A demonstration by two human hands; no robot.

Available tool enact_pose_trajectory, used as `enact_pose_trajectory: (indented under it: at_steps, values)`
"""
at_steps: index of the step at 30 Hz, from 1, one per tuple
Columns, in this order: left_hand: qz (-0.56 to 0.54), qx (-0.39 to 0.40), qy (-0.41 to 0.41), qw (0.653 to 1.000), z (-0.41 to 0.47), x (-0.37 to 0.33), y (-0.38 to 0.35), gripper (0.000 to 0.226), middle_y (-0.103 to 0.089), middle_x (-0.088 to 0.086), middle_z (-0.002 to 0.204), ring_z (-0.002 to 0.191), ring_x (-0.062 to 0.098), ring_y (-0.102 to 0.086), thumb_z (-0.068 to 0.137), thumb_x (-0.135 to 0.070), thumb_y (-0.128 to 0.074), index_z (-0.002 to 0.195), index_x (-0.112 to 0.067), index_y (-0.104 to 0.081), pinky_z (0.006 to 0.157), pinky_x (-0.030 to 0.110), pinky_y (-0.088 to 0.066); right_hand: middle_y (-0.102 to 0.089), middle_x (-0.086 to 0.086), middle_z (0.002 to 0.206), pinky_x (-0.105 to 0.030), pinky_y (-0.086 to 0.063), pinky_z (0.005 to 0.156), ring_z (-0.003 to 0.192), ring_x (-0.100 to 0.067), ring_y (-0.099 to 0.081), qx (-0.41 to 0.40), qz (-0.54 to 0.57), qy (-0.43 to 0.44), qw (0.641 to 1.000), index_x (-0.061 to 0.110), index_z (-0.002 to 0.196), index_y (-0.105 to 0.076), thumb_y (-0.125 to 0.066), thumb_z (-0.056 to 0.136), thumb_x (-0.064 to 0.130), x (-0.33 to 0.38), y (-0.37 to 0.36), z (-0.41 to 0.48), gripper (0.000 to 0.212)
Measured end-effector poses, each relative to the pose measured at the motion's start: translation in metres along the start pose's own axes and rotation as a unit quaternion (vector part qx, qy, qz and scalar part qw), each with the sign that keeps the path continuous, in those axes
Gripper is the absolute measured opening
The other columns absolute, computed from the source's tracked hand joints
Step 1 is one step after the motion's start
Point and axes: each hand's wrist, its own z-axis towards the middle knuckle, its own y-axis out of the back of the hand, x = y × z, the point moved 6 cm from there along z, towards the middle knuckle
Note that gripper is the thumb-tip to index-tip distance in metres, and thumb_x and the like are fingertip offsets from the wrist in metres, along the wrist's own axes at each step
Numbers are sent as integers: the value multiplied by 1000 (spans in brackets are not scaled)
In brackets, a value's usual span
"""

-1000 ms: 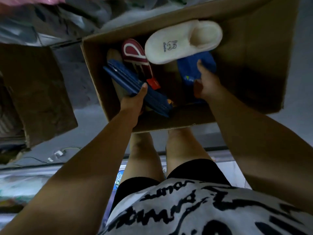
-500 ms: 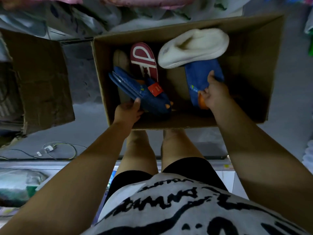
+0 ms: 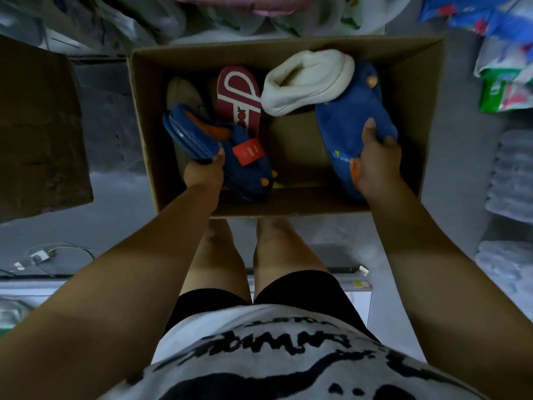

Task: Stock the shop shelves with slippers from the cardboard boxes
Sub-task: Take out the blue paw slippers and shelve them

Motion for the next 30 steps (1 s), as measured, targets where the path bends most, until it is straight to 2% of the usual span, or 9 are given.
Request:
enact_pose_trajectory:
  at_steps: [4,8,12,16,18,20,24,28,30]
  values:
    - [-31,58,-59,996,-19,-8,16,26,-66,-11,103,105,18,-65,87,-50,-75,100,-37,-55,96,43,-57,-74,7,108,-35,-55,100,109,-13,-70,0,36,20,999,16,125,-64,-58,101,40,10,11,-20,34]
    - [-56,77,-98,991,-49,-26,40,48,-69,-2,117,110,20,-67,88,-46,-75,127,-21,-59,97,41,-56,-72,0,119,-31,-56,96,113,-16,-69,8,51,68,996,9,133,-62,-56,103,38,33,20,-53,42]
    - [-133,156,-117,972,-77,-43,58,40,-74,-2,114,106,21,-71,90,-37,-75,125,-21,-63,95,44,-57,-70,-6,127,-25,-57,88,114,-16,-69,52,96,79,991,6,137,-58,-50,107,34,49,28,-83,42]
    - [-160,204,-167,951,-95,-61,81,25,-77,-5,111,106,25,-72,95,-31,-70,119,-28,-65,89,47,-57,-71,-6,126,-38,-57,94,112,-21,-70,37,125,60,990,7,135,-59,-53,105,40,55,34,-107,44]
    - [-159,213,-185,946,-99,-68,96,36,-75,-3,116,107,28,-71,95,-34,-70,129,-24,-62,89,53,-55,-67,-8,131,-44,-55,100,117,-25,-67,19,115,66,991,8,140,-55,-54,103,46,58,36,-120,53]
    - [-172,225,-193,939,-98,-74,112,43,-72,-1,124,110,24,-71,95,-31,-69,136,-22,-58,87,48,-59,-63,-9,136,-45,-53,103,120,-28,-64,1,117,60,991,9,144,-50,-53,103,46,59,35,-133,55]
    - [-191,234,-191,934,-99,-80,152,34,-73,-2,118,104,20,-71,95,-26,-69,128,-23,-61,82,37,-59,-65,-8,128,-50,-52,104,117,-29,-64,-7,87,75,993,20,118,-62,-53,104,41,57,13,-168,27]
    - [-195,237,-204,929,-91,-80,213,40,-74,-3,119,107,23,-72,91,-32,-72,130,-25,-63,87,42,-58,-67,-3,128,-49,-52,102,116,-25,-64,16,72,91,993,20,129,-63,-55,104,40,55,-30,-221,34]
    - [-206,237,-218,924,-85,-79,251,44,-74,-2,121,108,24,-72,90,-35,-73,132,-26,-63,84,41,-57,-70,4,113,-47,-54,100,108,-22,-65,39,59,104,992,25,113,-68,-56,103,42,55,-53,-248,23]
